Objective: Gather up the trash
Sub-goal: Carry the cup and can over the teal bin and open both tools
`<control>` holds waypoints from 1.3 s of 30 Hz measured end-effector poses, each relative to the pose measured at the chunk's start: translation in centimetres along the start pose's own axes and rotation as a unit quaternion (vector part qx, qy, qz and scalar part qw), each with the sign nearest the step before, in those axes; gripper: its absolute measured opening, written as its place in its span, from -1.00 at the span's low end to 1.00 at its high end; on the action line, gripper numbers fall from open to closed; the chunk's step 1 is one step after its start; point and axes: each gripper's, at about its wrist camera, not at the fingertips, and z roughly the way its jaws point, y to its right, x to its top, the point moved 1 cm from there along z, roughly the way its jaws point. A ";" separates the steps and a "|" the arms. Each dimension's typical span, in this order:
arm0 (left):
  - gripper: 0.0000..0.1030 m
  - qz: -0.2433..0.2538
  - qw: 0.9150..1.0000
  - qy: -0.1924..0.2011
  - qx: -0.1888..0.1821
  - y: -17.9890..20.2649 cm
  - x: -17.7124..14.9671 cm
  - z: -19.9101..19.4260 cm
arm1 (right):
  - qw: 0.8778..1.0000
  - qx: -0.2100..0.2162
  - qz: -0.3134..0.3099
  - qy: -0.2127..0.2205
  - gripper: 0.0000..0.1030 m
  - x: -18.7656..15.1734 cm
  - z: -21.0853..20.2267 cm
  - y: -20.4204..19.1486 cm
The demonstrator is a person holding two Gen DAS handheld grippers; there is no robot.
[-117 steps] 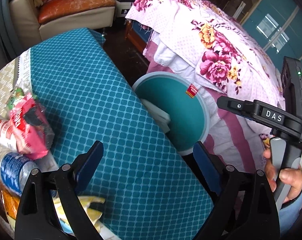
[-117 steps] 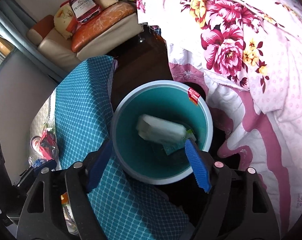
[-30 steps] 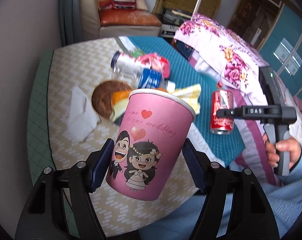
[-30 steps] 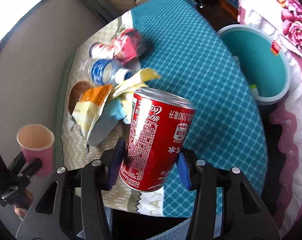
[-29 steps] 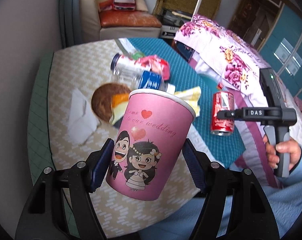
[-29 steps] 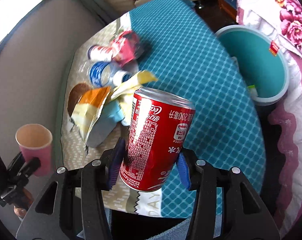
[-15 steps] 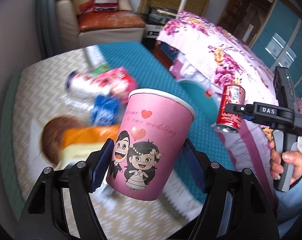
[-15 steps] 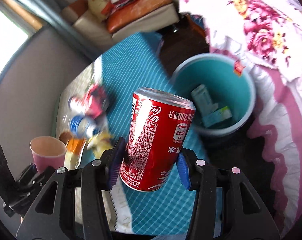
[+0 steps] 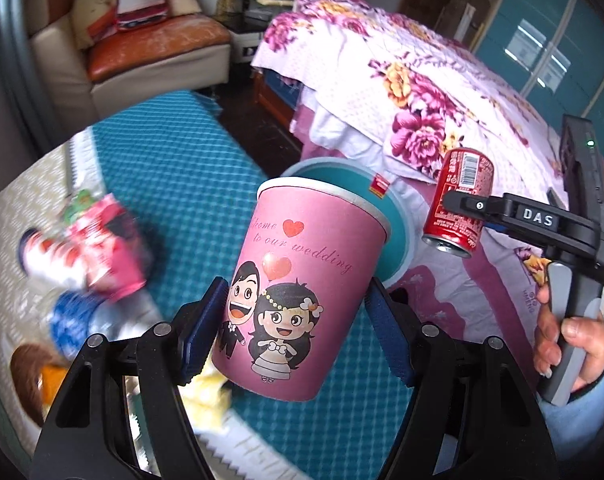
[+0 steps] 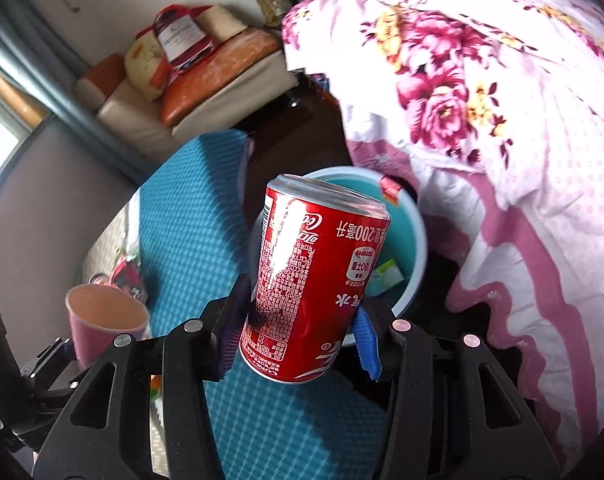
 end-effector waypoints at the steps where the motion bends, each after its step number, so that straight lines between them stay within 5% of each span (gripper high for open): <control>1: 0.38 0.004 1.000 -0.005 -0.001 0.6 0.6 1.0 | 1.000 -0.002 0.003 0.002 -0.11 0.3 0.1 0.5; 23: 0.41 0.012 0.999 -0.048 -0.004 4.0 4.9 9.5 | 1.000 -0.023 0.016 0.006 -0.11 3.9 1.4 4.6; 39: 0.74 -0.038 0.998 -0.034 -0.022 1.6 4.0 8.1 | 1.000 -0.029 0.006 -0.006 -0.12 4.0 2.4 3.5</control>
